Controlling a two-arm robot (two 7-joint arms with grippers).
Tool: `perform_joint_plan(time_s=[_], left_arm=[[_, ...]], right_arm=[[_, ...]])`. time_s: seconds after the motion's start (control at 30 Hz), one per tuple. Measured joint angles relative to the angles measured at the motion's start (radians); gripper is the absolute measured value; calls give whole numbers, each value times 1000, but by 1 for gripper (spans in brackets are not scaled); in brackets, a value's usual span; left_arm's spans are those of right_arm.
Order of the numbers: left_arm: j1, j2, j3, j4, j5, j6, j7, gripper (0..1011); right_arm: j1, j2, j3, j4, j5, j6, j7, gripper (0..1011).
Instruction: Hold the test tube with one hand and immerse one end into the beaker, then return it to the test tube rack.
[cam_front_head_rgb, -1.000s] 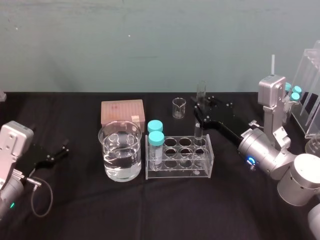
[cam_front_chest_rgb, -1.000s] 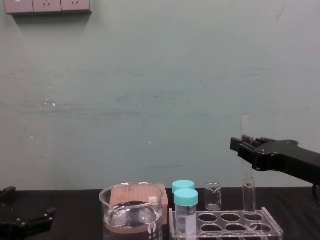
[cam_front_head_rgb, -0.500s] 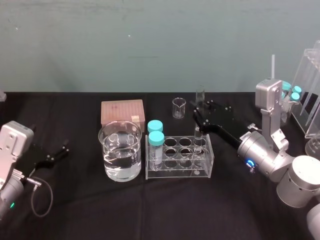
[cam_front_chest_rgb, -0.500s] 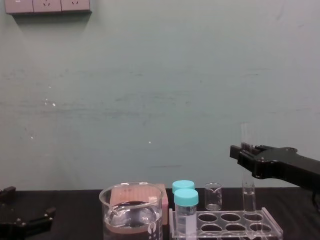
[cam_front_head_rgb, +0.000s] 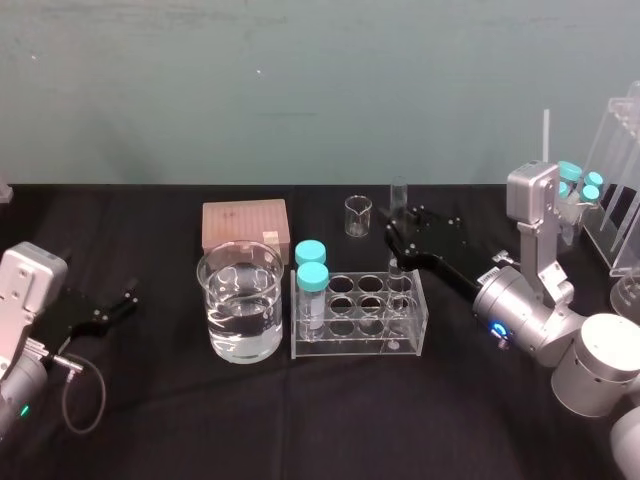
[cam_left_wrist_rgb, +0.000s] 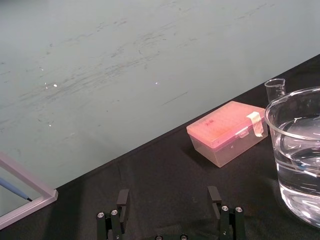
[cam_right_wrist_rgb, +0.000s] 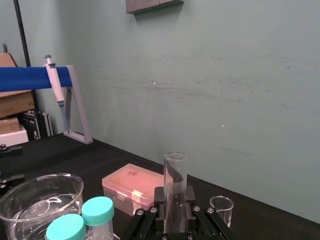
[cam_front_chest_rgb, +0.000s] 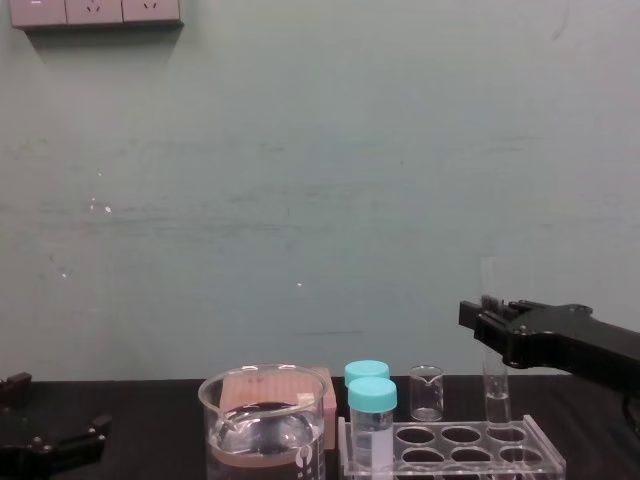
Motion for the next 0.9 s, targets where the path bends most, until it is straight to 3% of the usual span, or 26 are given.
perform_joint_plan(time_s=[0.9], left_arm=[[0, 0, 0, 0, 0, 0, 0, 1000]], right_arm=[[13, -8, -9, 42, -19, 0, 1, 230]])
